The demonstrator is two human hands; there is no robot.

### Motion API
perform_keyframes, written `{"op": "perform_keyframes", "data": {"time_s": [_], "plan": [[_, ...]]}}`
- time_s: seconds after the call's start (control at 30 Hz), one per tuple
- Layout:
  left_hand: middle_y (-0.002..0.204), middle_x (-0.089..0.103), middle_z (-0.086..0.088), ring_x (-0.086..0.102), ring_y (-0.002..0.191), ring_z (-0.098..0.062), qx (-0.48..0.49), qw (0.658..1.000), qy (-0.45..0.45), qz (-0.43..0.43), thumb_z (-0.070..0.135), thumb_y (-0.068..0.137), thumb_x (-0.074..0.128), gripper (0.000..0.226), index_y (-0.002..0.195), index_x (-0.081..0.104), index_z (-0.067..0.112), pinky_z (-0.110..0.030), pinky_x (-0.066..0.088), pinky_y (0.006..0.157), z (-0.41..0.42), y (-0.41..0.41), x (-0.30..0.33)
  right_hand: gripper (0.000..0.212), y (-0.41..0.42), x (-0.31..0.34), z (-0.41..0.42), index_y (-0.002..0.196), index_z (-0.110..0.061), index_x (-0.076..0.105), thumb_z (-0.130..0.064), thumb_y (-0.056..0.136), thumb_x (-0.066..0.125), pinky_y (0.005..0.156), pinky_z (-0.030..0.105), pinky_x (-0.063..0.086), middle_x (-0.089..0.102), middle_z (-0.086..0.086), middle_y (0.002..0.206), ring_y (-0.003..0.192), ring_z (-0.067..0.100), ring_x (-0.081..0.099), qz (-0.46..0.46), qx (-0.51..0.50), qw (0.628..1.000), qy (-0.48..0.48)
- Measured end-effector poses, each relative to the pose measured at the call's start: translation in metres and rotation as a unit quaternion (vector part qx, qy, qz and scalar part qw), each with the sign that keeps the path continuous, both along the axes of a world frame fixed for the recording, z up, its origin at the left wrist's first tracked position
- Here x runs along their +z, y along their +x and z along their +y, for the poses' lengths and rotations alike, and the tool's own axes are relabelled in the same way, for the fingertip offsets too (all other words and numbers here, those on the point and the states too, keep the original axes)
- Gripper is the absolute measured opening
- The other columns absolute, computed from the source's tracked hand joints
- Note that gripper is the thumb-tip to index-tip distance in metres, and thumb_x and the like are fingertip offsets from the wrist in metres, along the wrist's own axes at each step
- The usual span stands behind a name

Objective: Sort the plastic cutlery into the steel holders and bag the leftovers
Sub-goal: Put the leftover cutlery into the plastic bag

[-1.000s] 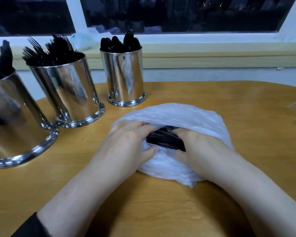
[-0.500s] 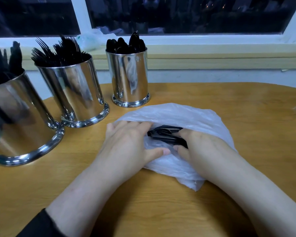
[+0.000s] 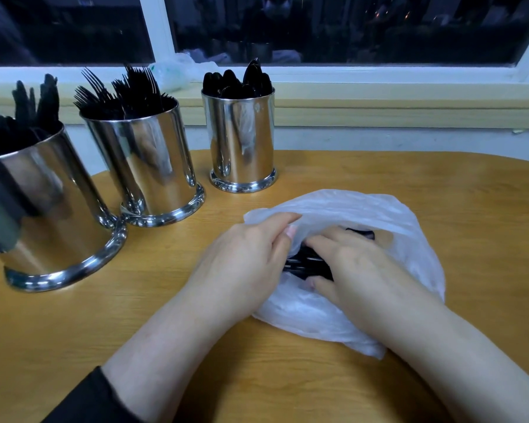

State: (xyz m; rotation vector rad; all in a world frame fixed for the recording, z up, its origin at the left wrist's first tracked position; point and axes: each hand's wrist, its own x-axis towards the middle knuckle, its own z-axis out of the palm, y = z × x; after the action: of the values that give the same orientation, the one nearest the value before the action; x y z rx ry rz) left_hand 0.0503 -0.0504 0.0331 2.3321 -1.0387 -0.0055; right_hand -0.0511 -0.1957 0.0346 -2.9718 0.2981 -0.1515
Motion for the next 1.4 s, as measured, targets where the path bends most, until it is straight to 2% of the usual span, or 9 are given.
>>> {"op": "perform_keyframes", "data": {"time_s": [0.17,0.4,0.57,0.73,0.9,1.07,1.17,1.27,1.4], "plan": [[0.104,0.070,0.016,0.062,0.103,-0.007,-0.096,0.990,-0.082,-0.060,0.034,0.099,0.045,0.030,0.111,0.073,0.032,-0.035,0.047,0.094,0.000,0.004,-0.004,0.026,0.000,0.001,0.005,0.109,-0.023,0.054,-0.019,0.084,0.059,0.091,0.040,0.045,0.053,-0.004,0.101,0.104,0.025,0.053,0.036,-0.015,0.999,0.004],[0.128,0.064,0.025,0.048,0.126,0.002,-0.067,0.990,0.098,-0.073,0.088,0.076,0.015,0.083,0.123,0.067,0.043,-0.032,0.021,0.100,0.003,0.004,0.003,0.022,-0.009,0.017,-0.002,0.117,-0.029,0.051,-0.038,0.097,0.053,0.084,0.024,0.033,0.057,-0.009,0.118,0.111,0.014,0.055,0.030,-0.063,0.997,0.024],[0.065,0.055,0.005,0.055,0.076,-0.005,-0.018,0.999,0.031,0.016,0.076,0.086,-0.004,0.077,0.064,0.048,0.024,-0.042,0.035,0.100,0.004,-0.001,0.011,0.040,-0.019,0.029,-0.004,0.135,-0.039,0.044,-0.026,0.098,0.052,0.072,0.021,0.030,0.061,-0.010,0.118,0.112,0.014,0.058,0.067,-0.067,0.995,0.032],[0.101,0.077,0.000,0.065,0.106,-0.022,0.080,0.995,-0.029,0.052,0.061,0.103,0.013,0.074,0.104,0.077,0.025,-0.041,0.047,0.095,0.002,0.002,0.012,0.040,-0.026,0.043,-0.008,0.133,-0.046,0.044,-0.024,0.101,0.051,0.085,0.022,0.041,0.062,-0.018,0.119,0.110,0.007,0.057,0.062,-0.031,0.997,0.037],[0.055,0.051,-0.001,0.054,0.066,-0.028,0.149,0.988,-0.035,0.022,0.049,0.104,0.043,0.053,0.065,0.055,0.015,-0.038,0.041,0.061,-0.001,0.008,0.007,0.030,-0.032,0.046,-0.017,0.123,-0.044,0.050,-0.025,0.101,0.052,0.086,0.015,0.038,0.059,-0.023,0.116,0.107,-0.001,0.051,0.012,0.011,0.998,0.057],[0.081,0.073,0.007,0.065,0.088,-0.026,0.159,0.982,-0.090,0.043,0.040,0.103,0.049,0.026,0.097,0.071,0.027,-0.044,0.054,0.079,-0.001,0.017,0.000,0.011,-0.039,0.051,-0.027,0.104,-0.048,0.057,-0.041,0.095,0.054,0.082,0.017,0.045,0.067,-0.027,0.100,0.097,-0.006,0.058,-0.073,0.021,0.986,0.150],[0.090,0.071,0.011,0.064,0.096,-0.022,0.123,0.992,-0.009,0.014,0.040,0.101,0.056,0.018,0.103,0.073,0.034,-0.036,0.051,0.080,-0.003,0.015,-0.004,0.012,-0.037,0.054,-0.022,0.100,-0.039,0.064,-0.030,0.095,0.057,0.082,0.017,0.049,0.072,-0.024,0.098,0.095,-0.003,0.067,-0.205,0.030,0.944,0.258],[0.091,0.063,0.009,0.060,0.091,-0.015,0.078,0.995,0.034,-0.056,0.042,0.098,0.055,0.024,0.091,0.075,0.029,-0.034,0.047,0.076,-0.008,0.013,-0.010,0.017,-0.023,0.052,-0.013,0.105,-0.020,0.068,-0.010,0.101,0.055,0.092,0.028,0.057,0.076,-0.001,0.099,0.097,0.014,0.074,-0.287,0.033,0.837,0.466],[0.068,0.061,0.006,0.056,0.074,-0.014,0.007,0.966,-0.228,-0.121,0.039,0.095,0.045,0.043,0.071,0.068,0.013,-0.034,0.044,0.071,-0.003,0.008,-0.004,0.016,-0.006,0.046,-0.005,0.112,-0.011,0.063,-0.007,0.103,0.051,0.093,0.042,0.057,0.075,0.014,0.101,0.101,0.029,0.074,-0.304,0.009,0.675,0.672]]}}
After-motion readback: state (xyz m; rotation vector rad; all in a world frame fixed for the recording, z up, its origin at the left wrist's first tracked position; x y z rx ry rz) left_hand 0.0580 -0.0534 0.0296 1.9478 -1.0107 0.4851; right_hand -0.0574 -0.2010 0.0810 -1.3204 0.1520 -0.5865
